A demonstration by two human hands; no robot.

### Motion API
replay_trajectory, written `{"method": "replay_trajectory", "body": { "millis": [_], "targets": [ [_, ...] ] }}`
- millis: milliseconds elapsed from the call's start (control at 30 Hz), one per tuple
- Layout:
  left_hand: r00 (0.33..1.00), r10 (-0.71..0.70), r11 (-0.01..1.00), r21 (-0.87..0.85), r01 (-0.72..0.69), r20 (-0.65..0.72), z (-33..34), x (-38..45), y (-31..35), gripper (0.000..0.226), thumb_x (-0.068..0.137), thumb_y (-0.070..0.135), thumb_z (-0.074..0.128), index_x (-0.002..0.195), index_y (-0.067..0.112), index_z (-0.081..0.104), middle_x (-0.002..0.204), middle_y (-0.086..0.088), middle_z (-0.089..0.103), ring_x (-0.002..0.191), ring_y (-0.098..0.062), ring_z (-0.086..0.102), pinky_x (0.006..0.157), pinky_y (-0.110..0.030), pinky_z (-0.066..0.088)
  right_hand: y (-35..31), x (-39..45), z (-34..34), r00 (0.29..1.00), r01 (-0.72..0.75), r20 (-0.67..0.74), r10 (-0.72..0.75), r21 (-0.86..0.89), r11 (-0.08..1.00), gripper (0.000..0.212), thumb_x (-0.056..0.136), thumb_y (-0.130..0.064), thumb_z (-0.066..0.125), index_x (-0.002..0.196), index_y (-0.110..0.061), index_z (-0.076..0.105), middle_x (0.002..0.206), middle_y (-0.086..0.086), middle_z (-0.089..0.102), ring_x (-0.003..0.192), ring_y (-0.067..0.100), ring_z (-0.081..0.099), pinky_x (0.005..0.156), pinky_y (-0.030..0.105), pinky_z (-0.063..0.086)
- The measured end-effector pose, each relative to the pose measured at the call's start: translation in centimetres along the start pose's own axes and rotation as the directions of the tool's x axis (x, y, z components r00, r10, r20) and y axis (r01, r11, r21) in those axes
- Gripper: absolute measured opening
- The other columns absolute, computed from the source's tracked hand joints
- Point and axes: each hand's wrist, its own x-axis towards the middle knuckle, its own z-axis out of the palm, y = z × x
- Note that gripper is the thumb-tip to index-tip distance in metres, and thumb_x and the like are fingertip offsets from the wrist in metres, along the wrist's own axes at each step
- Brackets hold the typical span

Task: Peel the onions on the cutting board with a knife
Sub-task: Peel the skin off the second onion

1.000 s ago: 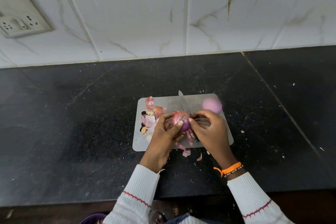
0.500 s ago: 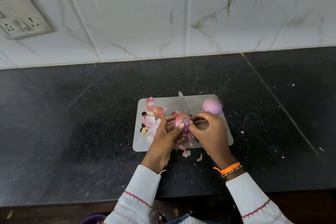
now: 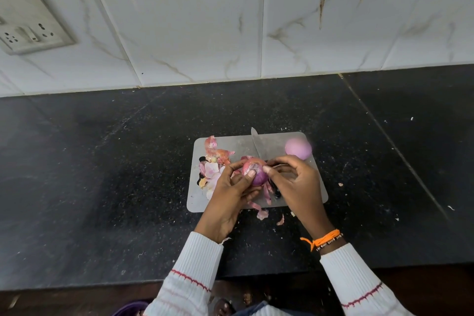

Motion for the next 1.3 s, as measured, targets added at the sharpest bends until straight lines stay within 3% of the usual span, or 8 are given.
{"method": "replay_trajectory", "body": {
  "millis": [200, 467, 667, 767, 1000, 1133, 1300],
  "targets": [
    [1.0, -0.006, 1.0, 0.018, 0.006, 0.01, 0.1, -0.4, 0.0, 0.04, 0.084, 0.003, 0.061, 0.123, 0.01, 0.05, 0.104, -0.015, 0.066, 0.075, -0.017, 0.067, 0.062, -0.022, 0.057, -0.3, -0.1, 0.2, 0.995, 0.089, -0.03, -0.092, -0.073, 0.993, 0.009, 0.077, -0.004, 0.07, 0.083, -0.011, 0.067, 0.078, -0.003, 0.065, 0.076, 0.005, 0.063, 0.067, 0.012, 0.05],
    [0.998, -0.041, 0.994, -0.096, 0.045, 0.043, 0.0, -0.7, 0.1, 0.034, 0.089, -0.001, 0.052, 0.12, 0.012, 0.05, 0.103, -0.02, 0.06, 0.07, -0.018, 0.064, 0.067, -0.023, 0.058, 0.5, 0.0, -0.1, 0.999, -0.001, -0.035, -0.002, -0.084, 0.996, 0.007, 0.076, -0.005, 0.07, 0.079, -0.009, 0.065, 0.073, -0.004, 0.065, 0.069, 0.007, 0.063, 0.062, 0.014, 0.051],
    [0.997, -0.041, 0.974, -0.218, 0.054, 0.063, 0.0, -0.8, 0.6, 0.022, 0.091, 0.002, 0.048, 0.107, 0.014, 0.056, 0.093, -0.017, 0.064, 0.064, -0.015, 0.066, 0.066, -0.023, 0.058, 2.6, -0.4, 0.1, 0.999, 0.044, 0.039, -0.034, -0.314, 0.949, 0.009, 0.074, -0.003, 0.073, 0.077, -0.006, 0.065, 0.076, 0.005, 0.063, 0.065, 0.01, 0.058, 0.057, 0.014, 0.049],
    [0.998, -0.004, 0.983, -0.183, 0.015, 0.062, -0.1, -0.8, 0.8, 0.025, 0.09, 0.001, 0.05, 0.105, 0.019, 0.057, 0.094, -0.013, 0.065, 0.065, -0.013, 0.066, 0.069, -0.024, 0.057, 3.3, -0.4, 0.0, 0.999, 0.019, 0.031, -0.009, -0.345, 0.939, 0.009, 0.075, 0.001, 0.07, 0.08, -0.006, 0.066, 0.08, 0.006, 0.064, 0.07, 0.015, 0.062, 0.062, 0.015, 0.049],
    [0.995, 0.101, 0.994, -0.03, -0.101, -0.003, -0.2, -0.4, 0.4, 0.037, 0.082, -0.003, 0.06, 0.108, 0.024, 0.061, 0.109, -0.008, 0.068, 0.097, -0.022, 0.066, 0.072, -0.025, 0.058, 1.0, 0.2, -0.1, 1.0, -0.012, -0.03, 0.009, -0.118, 0.993, 0.012, 0.083, -0.002, 0.062, 0.092, -0.009, 0.068, 0.085, -0.003, 0.068, 0.082, 0.006, 0.065, 0.074, 0.015, 0.053],
    [0.995, 0.105, 0.994, -0.014, -0.105, -0.005, -0.1, -0.3, 0.2, 0.037, 0.082, -0.002, 0.061, 0.111, 0.022, 0.061, 0.111, -0.009, 0.066, 0.097, -0.02, 0.066, 0.076, -0.026, 0.057, 0.1, 0.0, 0.2, 1.0, 0.0, -0.013, -0.001, -0.042, 0.999, 0.012, 0.081, -0.007, 0.068, 0.092, -0.009, 0.07, 0.083, -0.001, 0.07, 0.079, 0.005, 0.067, 0.071, 0.014, 0.054],
    [0.993, 0.116, 0.993, 0.006, -0.116, 0.004, -0.1, -0.1, 0.1, 0.038, 0.082, -0.002, 0.062, 0.116, 0.017, 0.06, 0.108, -0.008, 0.068, 0.092, -0.018, 0.067, 0.071, -0.024, 0.057, 0.1, 0.2, 0.4, 1.0, 0.007, -0.017, -0.008, -0.046, 0.999, 0.011, 0.078, -0.005, 0.072, 0.089, -0.008, 0.072, 0.079, -0.003, 0.07, 0.077, 0.001, 0.067, 0.066, 0.01, 0.052]
  ]
}}
